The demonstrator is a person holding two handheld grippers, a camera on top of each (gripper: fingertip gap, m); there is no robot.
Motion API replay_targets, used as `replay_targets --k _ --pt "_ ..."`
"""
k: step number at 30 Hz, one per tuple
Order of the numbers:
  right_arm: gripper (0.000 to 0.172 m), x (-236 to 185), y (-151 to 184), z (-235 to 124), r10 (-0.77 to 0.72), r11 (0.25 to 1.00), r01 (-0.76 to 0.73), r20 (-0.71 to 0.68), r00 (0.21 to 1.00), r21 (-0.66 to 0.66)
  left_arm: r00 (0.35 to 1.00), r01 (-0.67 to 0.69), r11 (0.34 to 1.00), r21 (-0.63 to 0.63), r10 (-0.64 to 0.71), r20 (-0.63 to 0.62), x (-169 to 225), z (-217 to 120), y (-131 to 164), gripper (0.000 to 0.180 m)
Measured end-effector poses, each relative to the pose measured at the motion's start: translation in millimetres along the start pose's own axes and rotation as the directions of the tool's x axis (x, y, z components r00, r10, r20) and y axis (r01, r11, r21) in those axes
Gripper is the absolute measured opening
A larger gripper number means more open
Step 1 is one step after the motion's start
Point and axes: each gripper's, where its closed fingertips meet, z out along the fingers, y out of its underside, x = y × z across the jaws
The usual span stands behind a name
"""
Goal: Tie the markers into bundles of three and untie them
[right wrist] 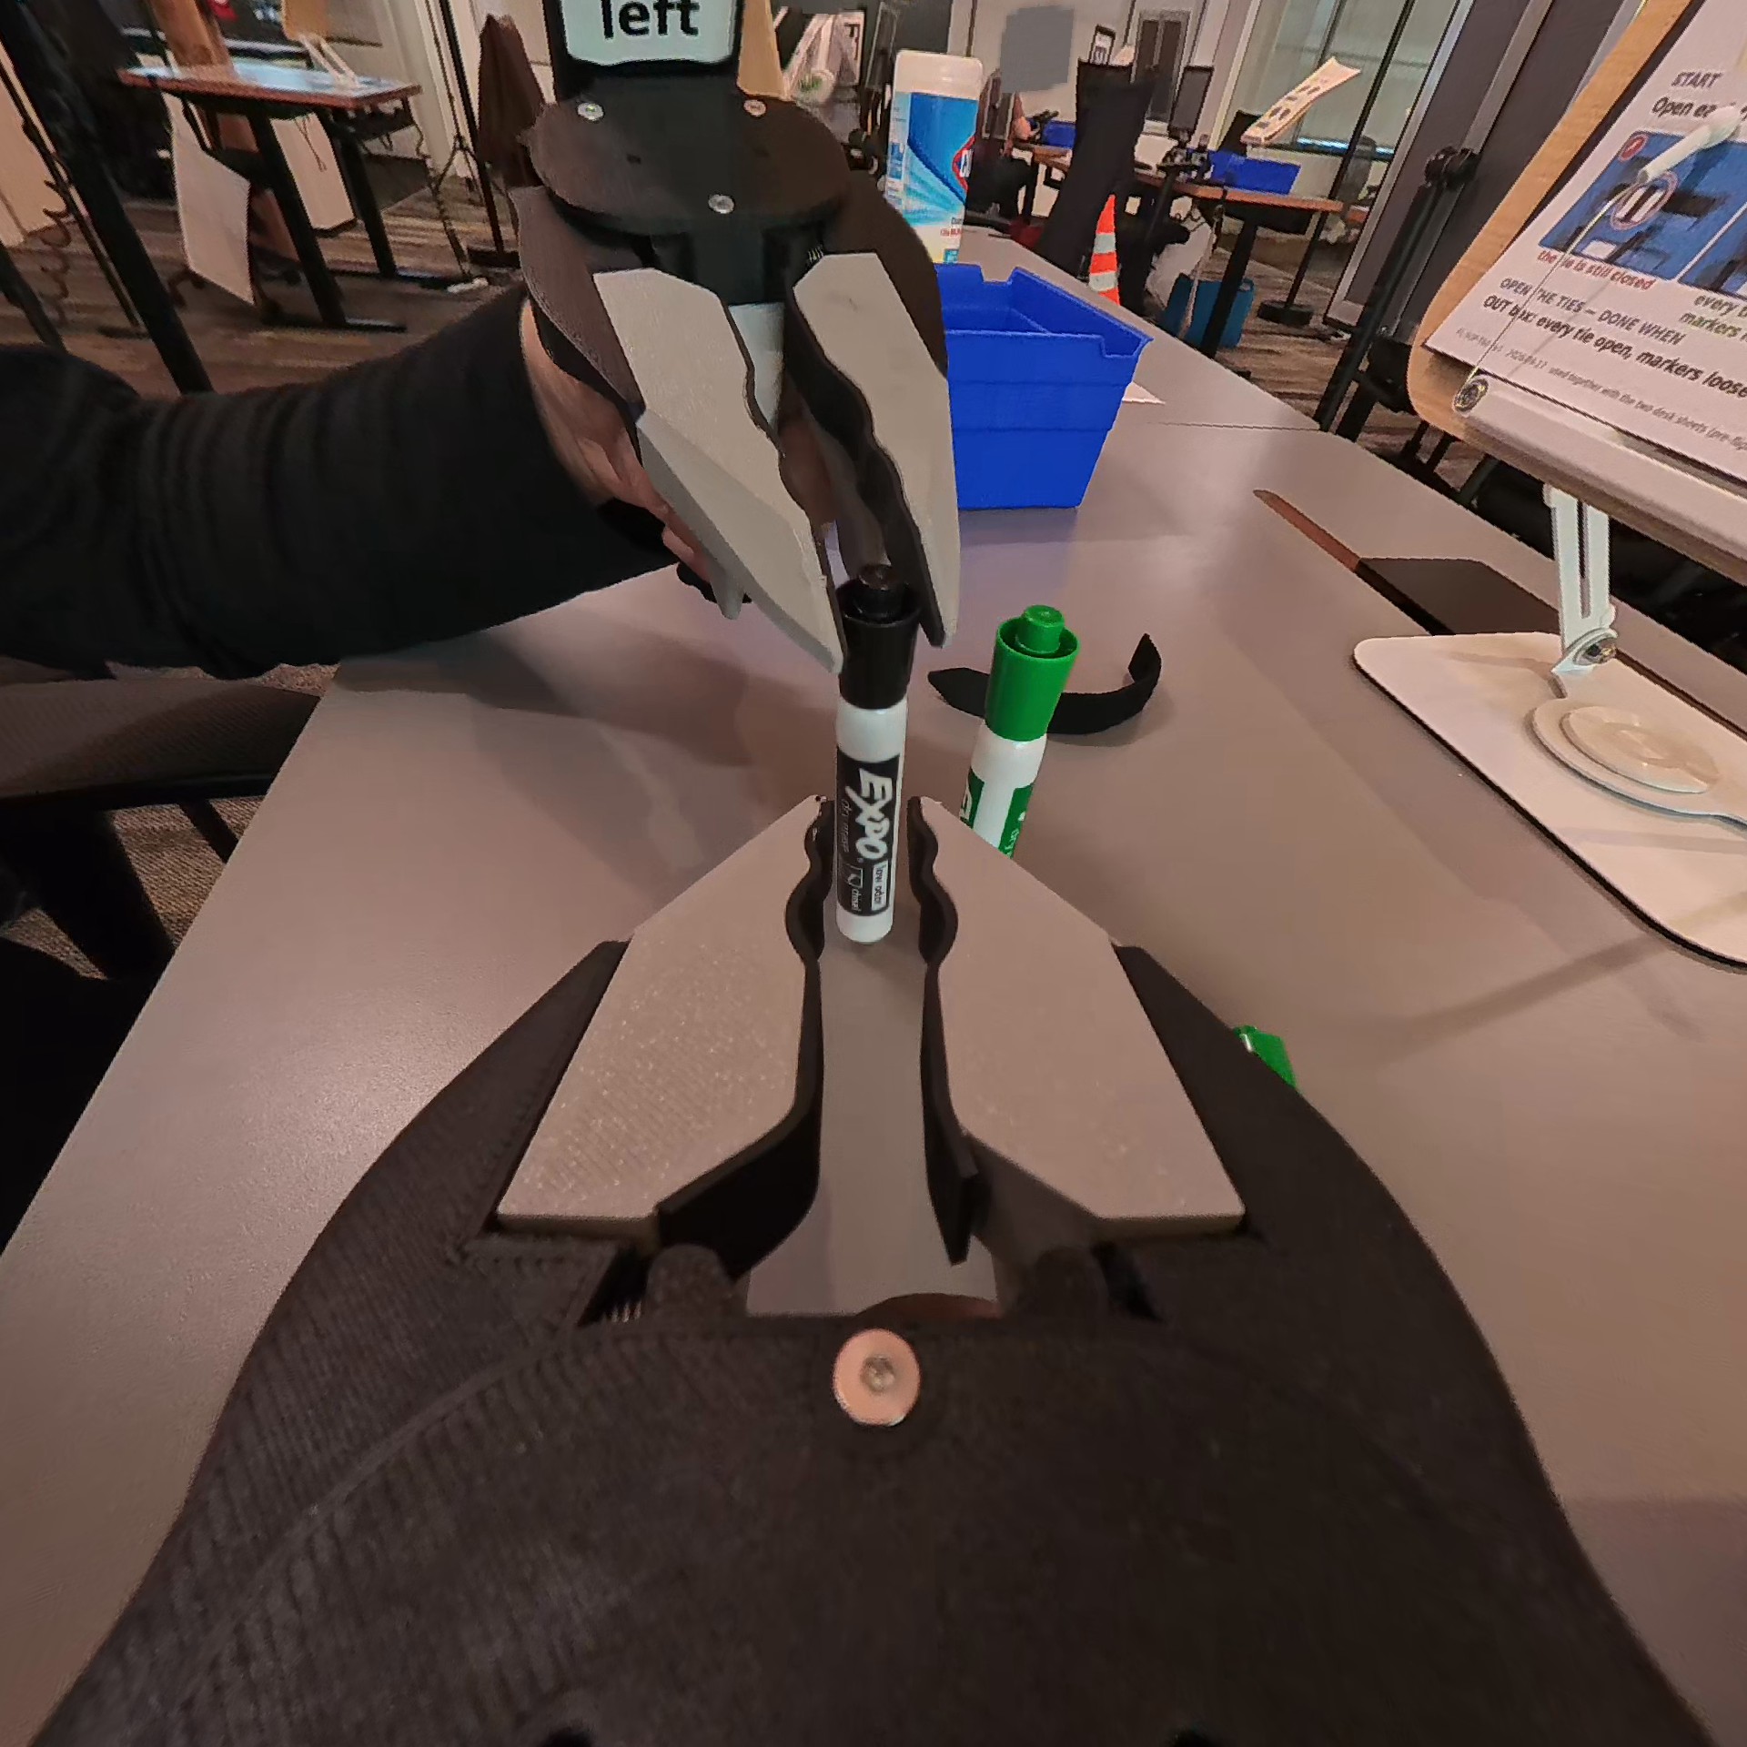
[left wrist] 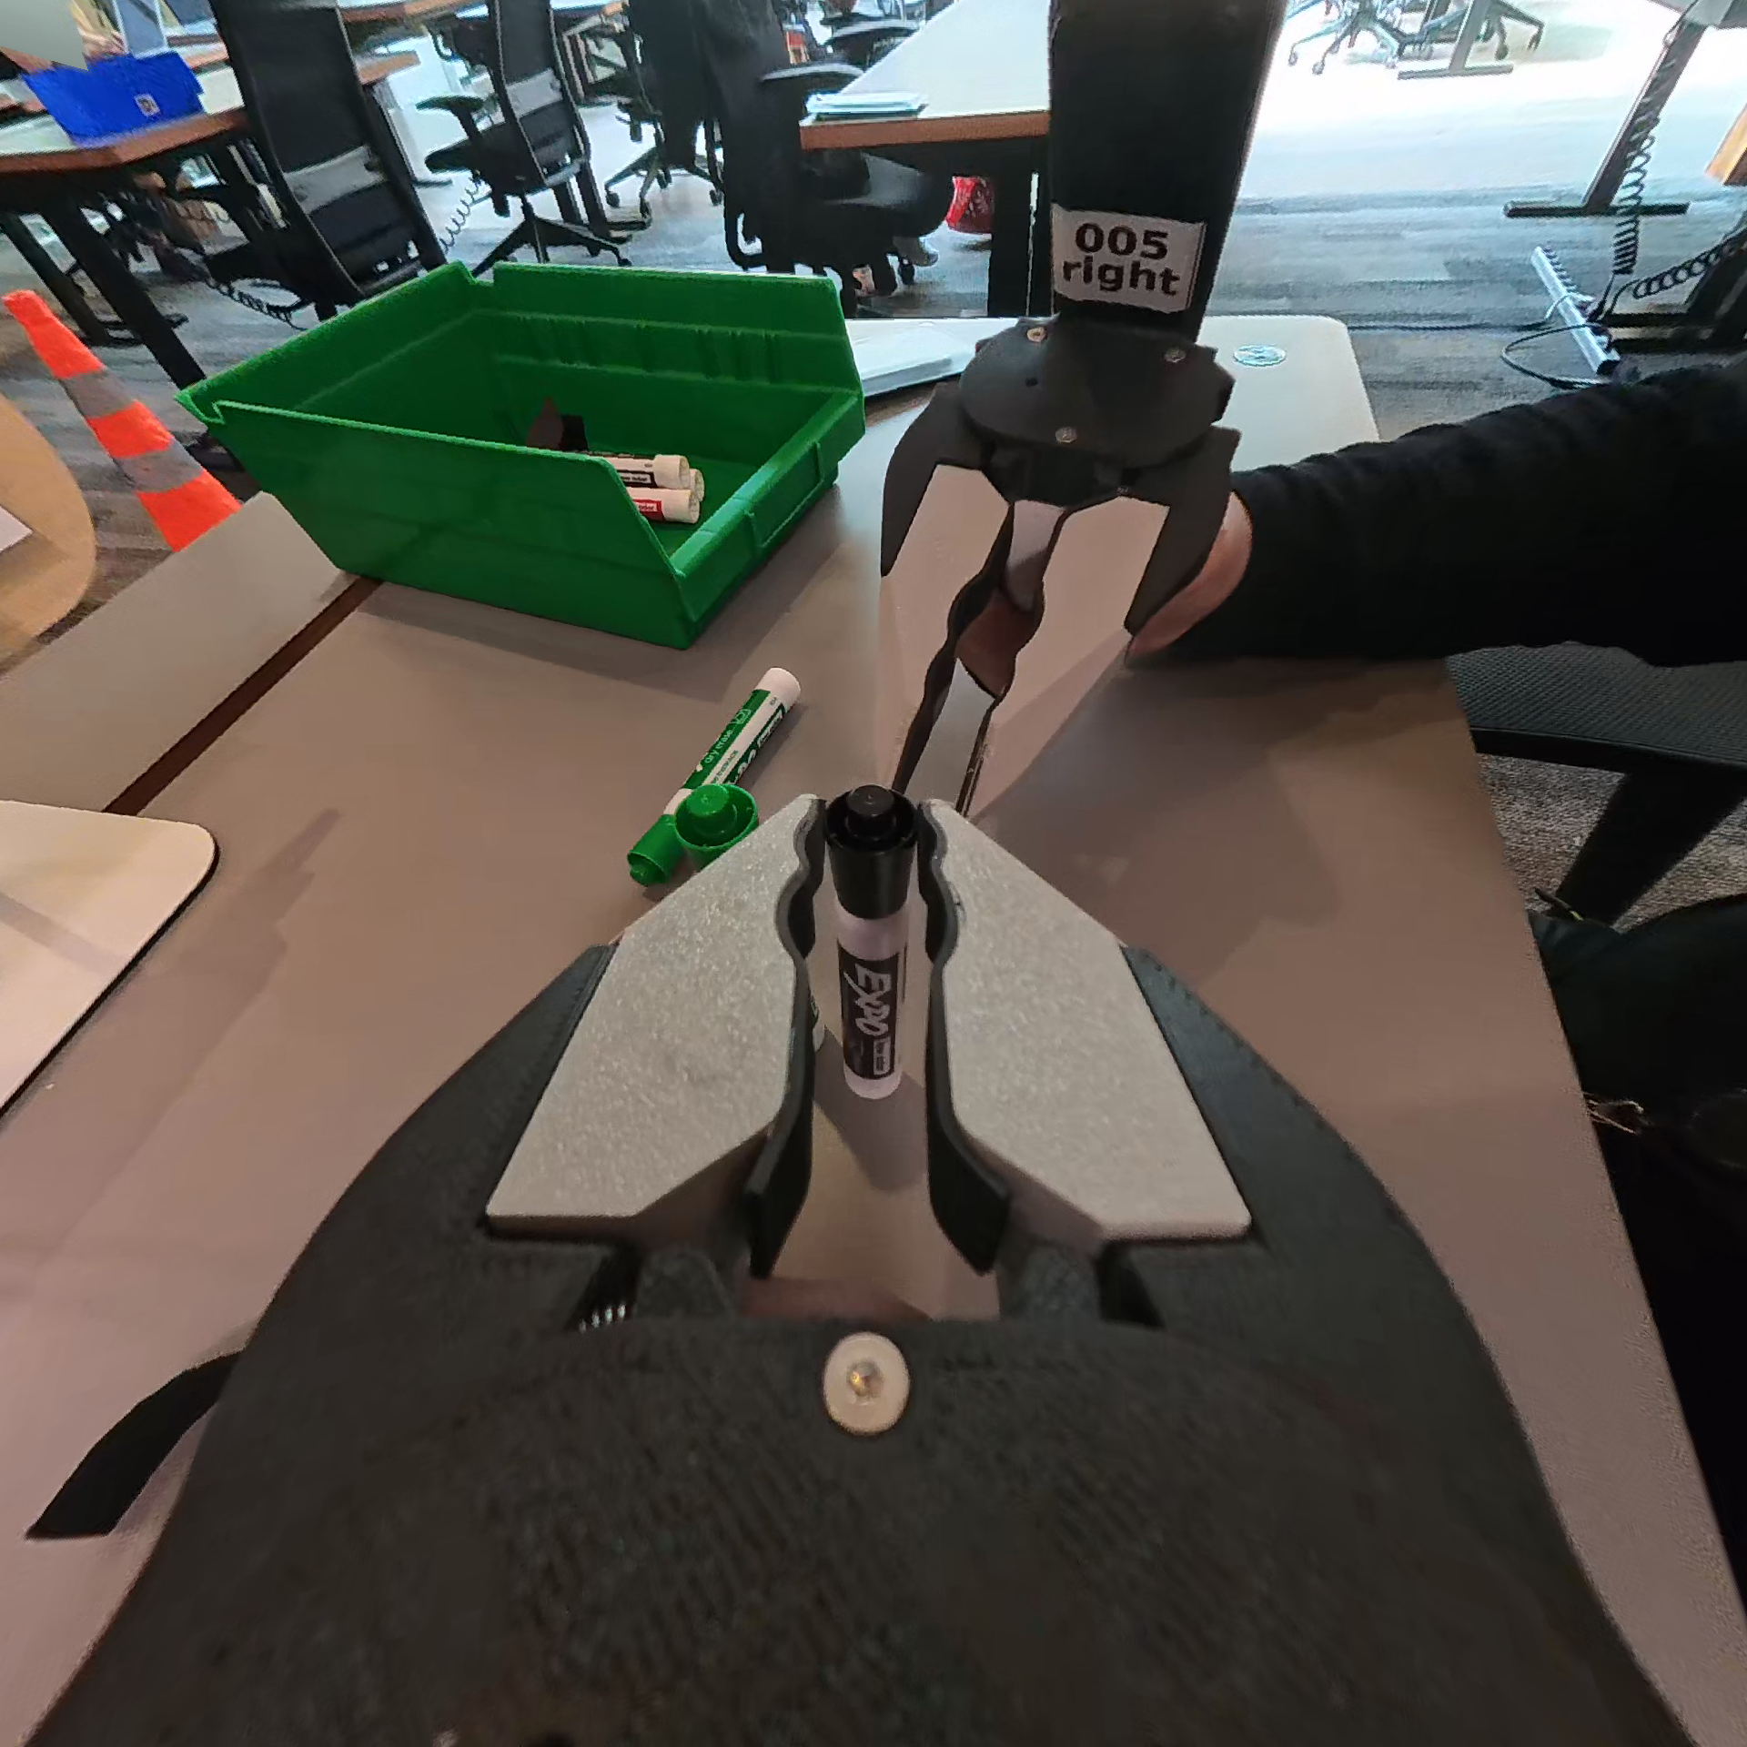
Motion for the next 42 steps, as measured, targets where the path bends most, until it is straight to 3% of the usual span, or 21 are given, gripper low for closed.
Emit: replay_targets --k 42 --pt "0.010 -4.0 1.6 0.9 -0.012 1.000 0.012 0.011 1.000 -0.017 0.999 -0.019 1.000 -0.001 0.019 0.035 -1.9 9.9 4.8 0.017"
